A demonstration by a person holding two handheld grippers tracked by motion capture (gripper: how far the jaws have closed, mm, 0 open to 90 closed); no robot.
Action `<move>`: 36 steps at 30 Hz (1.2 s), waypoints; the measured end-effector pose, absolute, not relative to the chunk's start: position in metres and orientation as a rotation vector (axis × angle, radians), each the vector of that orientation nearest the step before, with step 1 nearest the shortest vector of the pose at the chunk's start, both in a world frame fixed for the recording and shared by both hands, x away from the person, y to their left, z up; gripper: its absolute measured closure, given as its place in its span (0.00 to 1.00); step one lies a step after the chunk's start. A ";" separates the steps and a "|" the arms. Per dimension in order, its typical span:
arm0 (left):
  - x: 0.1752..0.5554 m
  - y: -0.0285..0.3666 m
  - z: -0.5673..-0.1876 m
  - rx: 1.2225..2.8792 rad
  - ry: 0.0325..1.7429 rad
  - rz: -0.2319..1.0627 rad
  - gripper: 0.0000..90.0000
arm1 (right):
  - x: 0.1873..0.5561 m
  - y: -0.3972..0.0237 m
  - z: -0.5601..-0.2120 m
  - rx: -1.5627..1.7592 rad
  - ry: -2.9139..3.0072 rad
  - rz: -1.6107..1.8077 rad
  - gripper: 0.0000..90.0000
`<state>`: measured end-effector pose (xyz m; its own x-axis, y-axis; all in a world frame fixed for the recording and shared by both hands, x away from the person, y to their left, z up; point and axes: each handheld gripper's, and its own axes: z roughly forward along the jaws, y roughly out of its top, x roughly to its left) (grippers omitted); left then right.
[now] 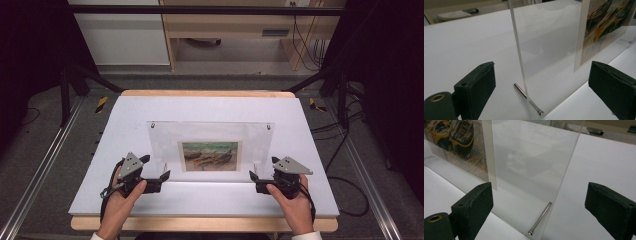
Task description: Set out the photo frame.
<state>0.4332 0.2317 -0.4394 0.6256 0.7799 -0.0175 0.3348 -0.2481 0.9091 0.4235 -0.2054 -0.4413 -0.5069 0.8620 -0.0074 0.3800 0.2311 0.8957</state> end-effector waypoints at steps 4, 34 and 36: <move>0.432 0.235 -0.438 1.841 0.879 0.565 0.08 | 0.419 -0.207 -0.439 1.139 1.991 1.224 0.09; 0.421 0.266 -0.434 1.790 0.981 0.718 0.12 | 0.395 -0.244 -0.440 1.199 1.910 1.161 0.10; 0.421 0.271 -0.434 1.806 0.988 0.740 0.12 | 0.394 -0.246 -0.440 1.208 1.905 1.161 0.10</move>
<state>0.4215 0.2707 -0.4345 0.4971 0.8647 0.0724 0.3126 -0.2563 0.9146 0.3943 -0.2462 -0.4401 -0.4097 0.9117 -0.0298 0.3917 0.2054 0.8969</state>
